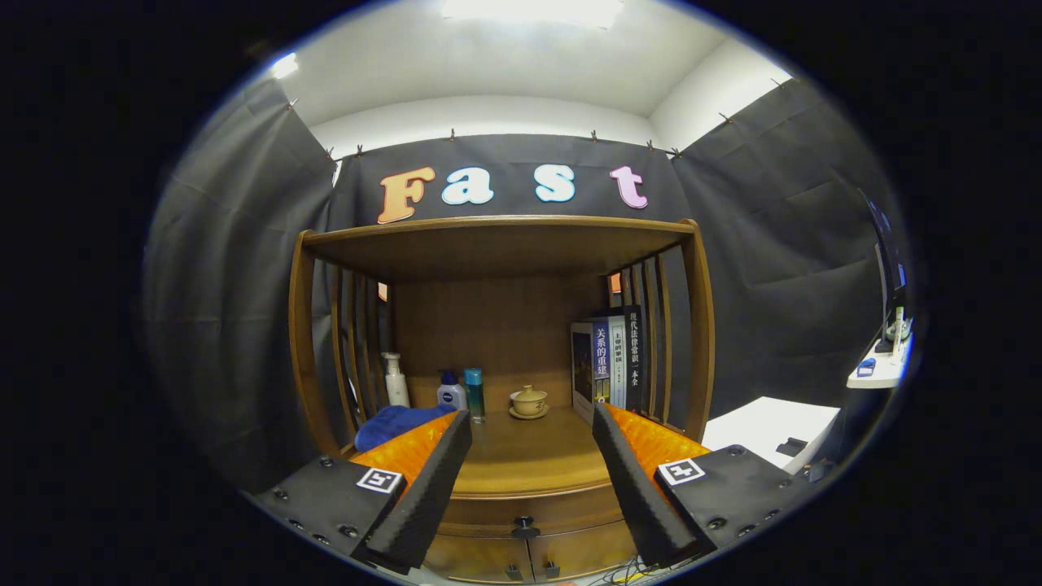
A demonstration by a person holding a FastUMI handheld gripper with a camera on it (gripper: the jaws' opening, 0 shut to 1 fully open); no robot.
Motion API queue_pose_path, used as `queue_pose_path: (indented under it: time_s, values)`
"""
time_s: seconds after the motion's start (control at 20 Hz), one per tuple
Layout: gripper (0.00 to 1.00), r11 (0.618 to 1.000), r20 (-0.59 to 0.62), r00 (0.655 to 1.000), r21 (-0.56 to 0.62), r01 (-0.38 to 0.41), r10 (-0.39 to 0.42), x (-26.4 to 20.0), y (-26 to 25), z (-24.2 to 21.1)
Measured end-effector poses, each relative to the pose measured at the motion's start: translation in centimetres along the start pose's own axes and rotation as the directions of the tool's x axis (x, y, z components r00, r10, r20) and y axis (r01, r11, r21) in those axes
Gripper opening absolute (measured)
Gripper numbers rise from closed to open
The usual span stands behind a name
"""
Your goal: Pull open the drawer, take out the items inside it, and place them on the countertop above the cabinet.
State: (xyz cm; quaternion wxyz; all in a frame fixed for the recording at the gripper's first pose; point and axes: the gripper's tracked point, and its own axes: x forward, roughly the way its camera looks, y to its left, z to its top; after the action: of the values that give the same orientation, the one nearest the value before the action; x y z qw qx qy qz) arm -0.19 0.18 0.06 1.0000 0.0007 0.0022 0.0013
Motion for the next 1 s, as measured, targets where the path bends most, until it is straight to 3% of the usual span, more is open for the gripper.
queue_pose_path:
  time_s: [0.6,1.0]
  values:
    - [0.98,1.0,-0.003,1.0,0.002,-0.017,0.017,0.3,0.9,-0.5]
    - [0.98,0.997,-0.027,0.997,-0.032,-0.074,0.073,1.9,3.0,-6.0]
